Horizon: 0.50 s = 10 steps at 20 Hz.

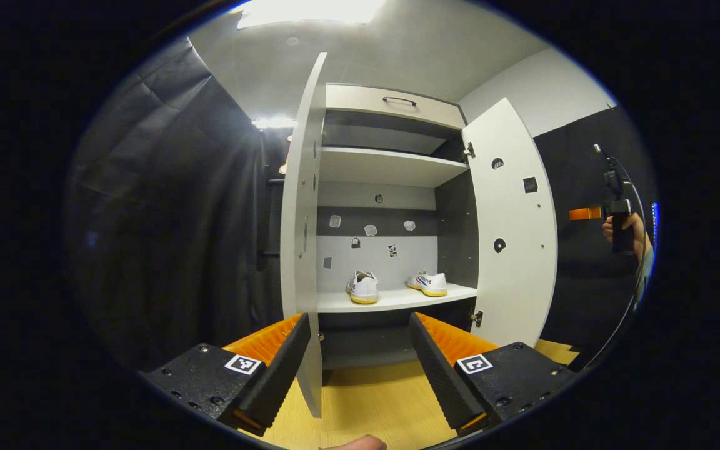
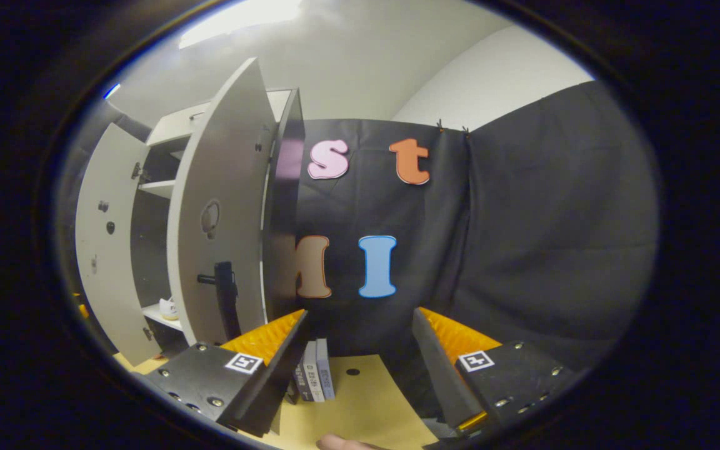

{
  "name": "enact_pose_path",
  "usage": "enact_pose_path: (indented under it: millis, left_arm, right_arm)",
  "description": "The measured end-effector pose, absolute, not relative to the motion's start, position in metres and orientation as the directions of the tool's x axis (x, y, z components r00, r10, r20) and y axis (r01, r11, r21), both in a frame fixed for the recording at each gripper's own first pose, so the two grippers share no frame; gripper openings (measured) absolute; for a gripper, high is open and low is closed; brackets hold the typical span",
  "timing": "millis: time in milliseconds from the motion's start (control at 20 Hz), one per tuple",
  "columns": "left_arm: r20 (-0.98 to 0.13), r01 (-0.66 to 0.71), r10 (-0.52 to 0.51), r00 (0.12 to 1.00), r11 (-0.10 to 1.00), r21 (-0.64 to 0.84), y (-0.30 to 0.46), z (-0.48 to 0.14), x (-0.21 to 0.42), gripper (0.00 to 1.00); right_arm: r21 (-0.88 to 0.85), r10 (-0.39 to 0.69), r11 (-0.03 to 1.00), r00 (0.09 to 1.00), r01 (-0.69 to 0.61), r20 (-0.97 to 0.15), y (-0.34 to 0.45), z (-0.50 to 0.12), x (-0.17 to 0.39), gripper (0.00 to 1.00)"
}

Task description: Grab one shoe with the right hand and put it into the shoe cabinet, grab the other shoe with the left hand and put it into the shoe cabinet; then close the right door with the right hand and the left door with the left hand.

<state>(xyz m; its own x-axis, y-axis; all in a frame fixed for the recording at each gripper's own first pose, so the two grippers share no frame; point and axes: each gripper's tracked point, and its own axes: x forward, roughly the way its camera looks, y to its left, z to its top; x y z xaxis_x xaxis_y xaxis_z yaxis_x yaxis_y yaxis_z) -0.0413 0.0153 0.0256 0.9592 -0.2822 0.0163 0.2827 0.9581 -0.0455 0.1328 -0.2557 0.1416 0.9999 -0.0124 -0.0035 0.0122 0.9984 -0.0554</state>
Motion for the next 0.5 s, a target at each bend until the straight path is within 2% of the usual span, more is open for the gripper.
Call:
enact_pose_path:
  millis: [500]
  left_arm:
    - [0.005,0.250,-0.251,0.968,0.964,-0.089,0.057,0.019,-0.037,0.98]
  right_arm:
    - [-0.067,0.055,0.996,0.994,-0.061,-0.092,-0.209,0.109,0.185,0.98]
